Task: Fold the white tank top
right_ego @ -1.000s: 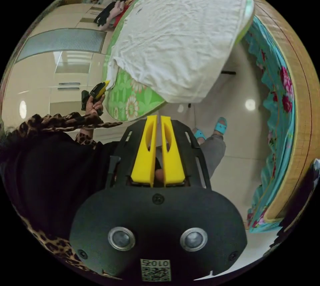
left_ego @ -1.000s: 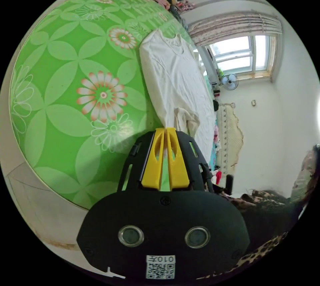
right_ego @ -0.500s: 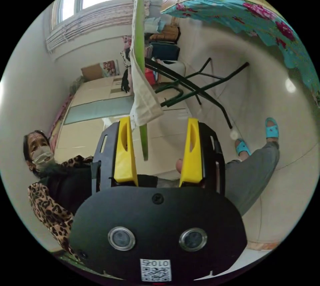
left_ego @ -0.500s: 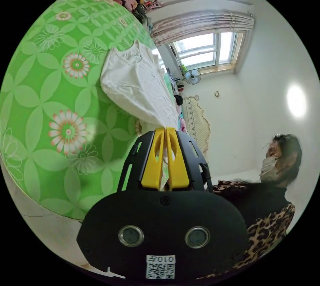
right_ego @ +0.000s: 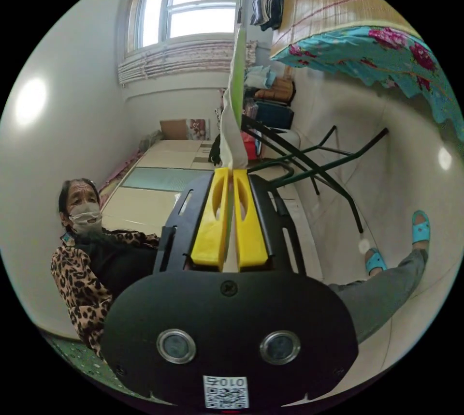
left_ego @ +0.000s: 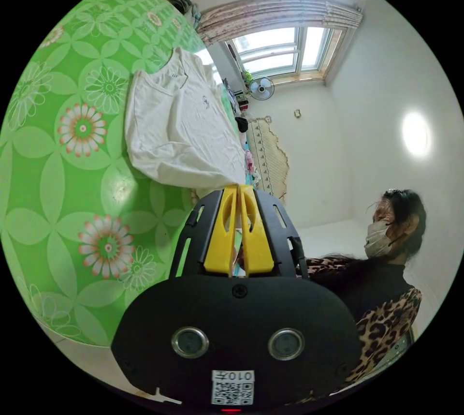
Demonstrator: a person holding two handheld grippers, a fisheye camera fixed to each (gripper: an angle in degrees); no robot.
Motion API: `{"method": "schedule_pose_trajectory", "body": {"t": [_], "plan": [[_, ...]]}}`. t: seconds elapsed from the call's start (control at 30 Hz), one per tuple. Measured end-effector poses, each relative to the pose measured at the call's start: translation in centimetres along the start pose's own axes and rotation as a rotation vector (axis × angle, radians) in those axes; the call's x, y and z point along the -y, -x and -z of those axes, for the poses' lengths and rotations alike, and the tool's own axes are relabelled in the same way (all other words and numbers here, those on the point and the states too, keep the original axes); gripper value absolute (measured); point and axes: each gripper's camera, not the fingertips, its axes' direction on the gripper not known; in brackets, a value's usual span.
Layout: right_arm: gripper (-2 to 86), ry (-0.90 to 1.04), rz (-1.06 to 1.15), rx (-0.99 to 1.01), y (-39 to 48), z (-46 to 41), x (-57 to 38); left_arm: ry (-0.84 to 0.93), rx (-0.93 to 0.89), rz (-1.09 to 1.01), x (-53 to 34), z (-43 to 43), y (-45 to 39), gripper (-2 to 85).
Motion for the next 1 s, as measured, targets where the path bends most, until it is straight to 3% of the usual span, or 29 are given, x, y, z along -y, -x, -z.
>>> {"method": "schedule_pose_trajectory", "body": {"t": [0.27,0.5,0.6,0.7,0.77,0.9,1.0], "plan": [[3.6,0.02,0.007,-0.051,5.7,-1.2,1.7,0.044,-0.036,-0.019,3.0,-0.7,-1.3,-0.1],[3.6,0.134,-0.174,0.011,6.8,-2.9,8.7,0.069,-0.017,-0.052,7.8,-1.9,-4.9,0.0],[3.7,0.217,-0.238,0.06,6.2,-4.9,14.1,0.169,-0.076,-0.047,12.2,-3.8,-5.9,0.0],[3.7,0.169,-0.345,0.063,2.3,-7.1,22.0,0.263,-0.17,0.061,19.4,-7.3,-4.4,0.0],[3.8,0.114,-0.452,-0.017,-1.3,-8.2,26.0,0.197,-0.049,0.286,23.6,-8.9,-0.7,-0.1],[4.0,0.187,-0.466,-0.116,-5.6,-13.4,30.1,0.223,-0.057,0.393,26.3,-12.3,2.1,-0.1],[4.0,0.16,-0.444,-0.122,-7.4,-14.8,30.3,0.266,0.067,0.447,27.1,-14.2,3.0,-0.1]]}}
